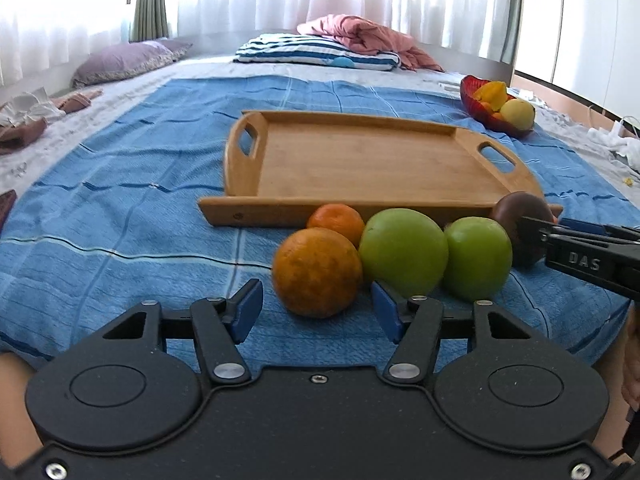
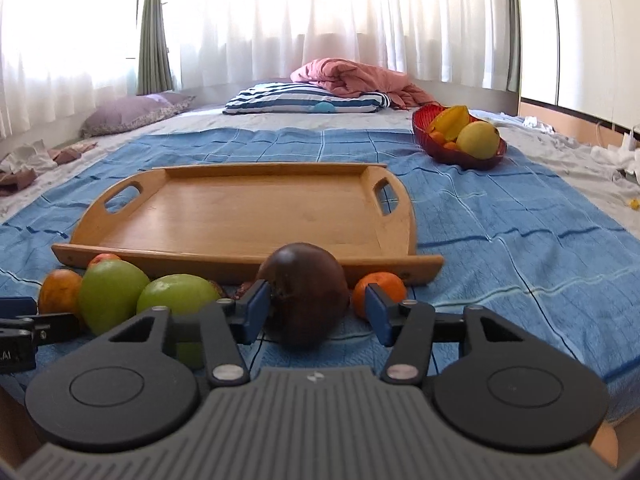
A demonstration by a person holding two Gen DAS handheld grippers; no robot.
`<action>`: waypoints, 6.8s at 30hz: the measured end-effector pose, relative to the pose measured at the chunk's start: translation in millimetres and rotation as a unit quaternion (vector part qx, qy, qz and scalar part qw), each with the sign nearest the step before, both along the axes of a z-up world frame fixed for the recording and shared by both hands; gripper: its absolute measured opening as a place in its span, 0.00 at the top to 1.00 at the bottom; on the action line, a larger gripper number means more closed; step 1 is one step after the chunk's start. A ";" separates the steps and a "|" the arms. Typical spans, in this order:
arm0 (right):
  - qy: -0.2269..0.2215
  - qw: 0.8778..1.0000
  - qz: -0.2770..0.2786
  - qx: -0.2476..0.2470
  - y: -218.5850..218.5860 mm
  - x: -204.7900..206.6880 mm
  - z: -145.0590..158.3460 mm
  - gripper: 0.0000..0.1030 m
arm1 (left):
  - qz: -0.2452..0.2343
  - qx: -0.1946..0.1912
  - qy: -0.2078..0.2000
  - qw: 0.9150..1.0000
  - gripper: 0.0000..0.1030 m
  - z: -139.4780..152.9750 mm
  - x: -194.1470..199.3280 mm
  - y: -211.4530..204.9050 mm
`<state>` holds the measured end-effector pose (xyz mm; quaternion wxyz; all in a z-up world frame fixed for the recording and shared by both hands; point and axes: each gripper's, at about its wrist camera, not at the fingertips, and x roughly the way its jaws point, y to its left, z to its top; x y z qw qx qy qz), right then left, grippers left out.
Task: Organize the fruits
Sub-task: 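Close the right gripper on the dark brown fruit while the left tool approaches the large orange, then close the left gripper on the large orange while the right gripper lifts the dark fruit, then lower the orange and dark fruit onto the tray and open both grippers, then withdraw both open grippers from the tray back toward the fruit row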
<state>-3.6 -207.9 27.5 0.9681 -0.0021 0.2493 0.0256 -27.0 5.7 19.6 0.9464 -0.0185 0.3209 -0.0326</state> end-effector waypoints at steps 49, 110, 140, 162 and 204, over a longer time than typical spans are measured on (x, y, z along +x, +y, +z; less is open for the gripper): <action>0.002 0.998 0.006 0.064 -12.5 5.9 2.2 0.53 | 0.044 -0.073 -0.065 0.994 0.28 -4.3 -13.0 18.4; 0.022 0.993 -0.001 0.112 -41.5 80.0 20.8 0.52 | 0.028 -0.016 -0.039 0.999 0.54 36.0 108.0 -0.4; 0.055 0.996 -0.010 0.069 -30.0 106.7 -2.0 0.51 | 0.041 0.005 0.005 0.999 0.53 -0.2 150.1 -5.6; 0.041 0.998 -0.018 0.045 -32.4 92.7 -3.6 0.21 | 0.028 0.018 -0.007 0.999 0.15 -0.2 132.8 -9.3; -0.022 0.999 -0.015 0.023 -39.3 16.6 3.4 0.06 | -0.022 -0.029 -0.032 0.999 0.04 18.4 48.1 -6.5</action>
